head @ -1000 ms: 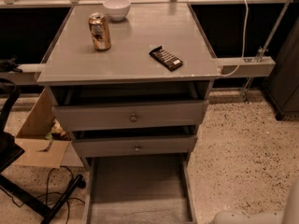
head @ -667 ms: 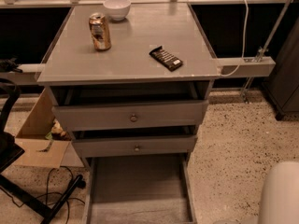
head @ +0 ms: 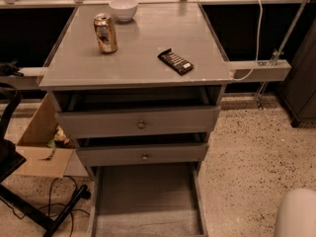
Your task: Close bottom drawer
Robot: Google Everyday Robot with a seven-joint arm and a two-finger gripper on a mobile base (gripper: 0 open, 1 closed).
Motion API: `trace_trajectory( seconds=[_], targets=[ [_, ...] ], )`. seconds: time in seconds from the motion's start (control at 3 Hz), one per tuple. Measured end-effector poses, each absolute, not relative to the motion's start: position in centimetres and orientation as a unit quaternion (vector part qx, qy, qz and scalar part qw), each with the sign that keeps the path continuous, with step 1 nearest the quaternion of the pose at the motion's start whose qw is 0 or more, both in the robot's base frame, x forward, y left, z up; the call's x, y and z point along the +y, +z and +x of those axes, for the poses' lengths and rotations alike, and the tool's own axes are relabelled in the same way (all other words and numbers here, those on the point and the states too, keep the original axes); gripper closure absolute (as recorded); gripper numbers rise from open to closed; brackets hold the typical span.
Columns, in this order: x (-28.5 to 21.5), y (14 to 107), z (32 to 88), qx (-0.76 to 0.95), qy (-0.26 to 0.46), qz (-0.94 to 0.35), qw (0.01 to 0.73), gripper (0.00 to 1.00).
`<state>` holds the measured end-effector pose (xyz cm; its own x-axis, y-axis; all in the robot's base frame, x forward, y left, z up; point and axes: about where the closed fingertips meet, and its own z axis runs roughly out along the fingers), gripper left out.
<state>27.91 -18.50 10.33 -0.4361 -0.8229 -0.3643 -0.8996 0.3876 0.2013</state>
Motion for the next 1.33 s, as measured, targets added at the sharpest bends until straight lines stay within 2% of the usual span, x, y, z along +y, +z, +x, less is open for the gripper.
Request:
trace_trajectory(
  seconds=[1.0,1.33],
  targets=[
    [-15.7,10.8,33.3,0.802,0.187,-0.536,0.185,1.0],
    [-15.7,10.8,33.3,0.802,0.187,-0.536,0.185,1.0]
  ],
)
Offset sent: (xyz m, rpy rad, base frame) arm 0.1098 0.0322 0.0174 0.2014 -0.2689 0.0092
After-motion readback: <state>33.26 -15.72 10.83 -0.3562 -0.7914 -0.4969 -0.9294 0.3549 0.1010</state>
